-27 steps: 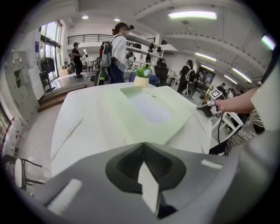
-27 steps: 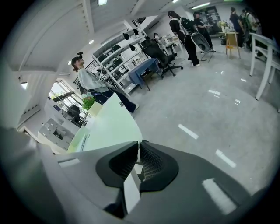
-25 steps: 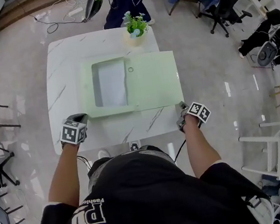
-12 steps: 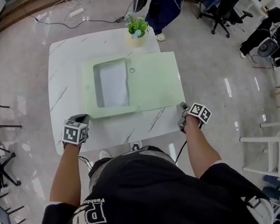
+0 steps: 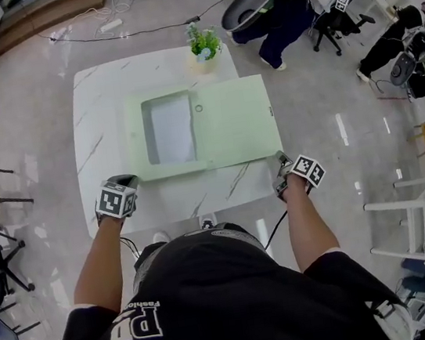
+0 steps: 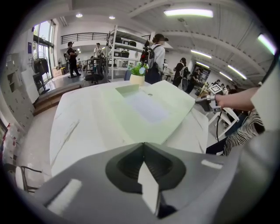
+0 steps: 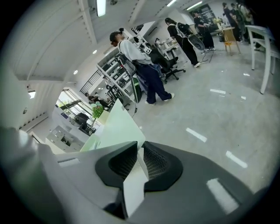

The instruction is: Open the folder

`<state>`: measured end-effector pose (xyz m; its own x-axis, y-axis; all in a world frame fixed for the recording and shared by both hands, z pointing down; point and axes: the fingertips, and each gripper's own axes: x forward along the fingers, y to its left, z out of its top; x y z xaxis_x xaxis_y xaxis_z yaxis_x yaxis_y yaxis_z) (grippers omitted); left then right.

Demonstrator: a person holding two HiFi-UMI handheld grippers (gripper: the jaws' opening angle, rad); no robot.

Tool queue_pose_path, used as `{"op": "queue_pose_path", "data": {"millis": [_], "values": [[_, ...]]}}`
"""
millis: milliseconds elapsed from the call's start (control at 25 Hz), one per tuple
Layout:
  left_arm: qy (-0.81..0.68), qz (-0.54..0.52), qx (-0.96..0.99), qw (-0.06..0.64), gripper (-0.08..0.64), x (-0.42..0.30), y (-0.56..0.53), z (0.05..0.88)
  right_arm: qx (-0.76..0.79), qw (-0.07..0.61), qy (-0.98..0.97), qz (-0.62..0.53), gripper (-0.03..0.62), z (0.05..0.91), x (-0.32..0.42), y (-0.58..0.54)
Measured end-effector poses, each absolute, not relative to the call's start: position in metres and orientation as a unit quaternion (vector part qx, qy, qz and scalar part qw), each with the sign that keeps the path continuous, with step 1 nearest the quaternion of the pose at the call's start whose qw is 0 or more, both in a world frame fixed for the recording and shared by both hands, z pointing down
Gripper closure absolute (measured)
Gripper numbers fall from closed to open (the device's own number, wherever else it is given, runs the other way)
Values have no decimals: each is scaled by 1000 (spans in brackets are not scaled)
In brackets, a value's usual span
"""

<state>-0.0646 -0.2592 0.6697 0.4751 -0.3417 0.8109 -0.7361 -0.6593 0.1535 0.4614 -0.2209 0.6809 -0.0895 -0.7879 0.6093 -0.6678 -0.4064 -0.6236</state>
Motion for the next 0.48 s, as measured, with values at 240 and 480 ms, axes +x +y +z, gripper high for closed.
{"op": "queue_pose_path", "data": {"millis": [240,480], "values": [[-326,404,823,228,508,-69,-259,664,-683,51,572,-452,551,644,454,-218],[-337,371,839,212,508,-80,-257,640,-706,4,600,-377,522,597,439,-216]]}}
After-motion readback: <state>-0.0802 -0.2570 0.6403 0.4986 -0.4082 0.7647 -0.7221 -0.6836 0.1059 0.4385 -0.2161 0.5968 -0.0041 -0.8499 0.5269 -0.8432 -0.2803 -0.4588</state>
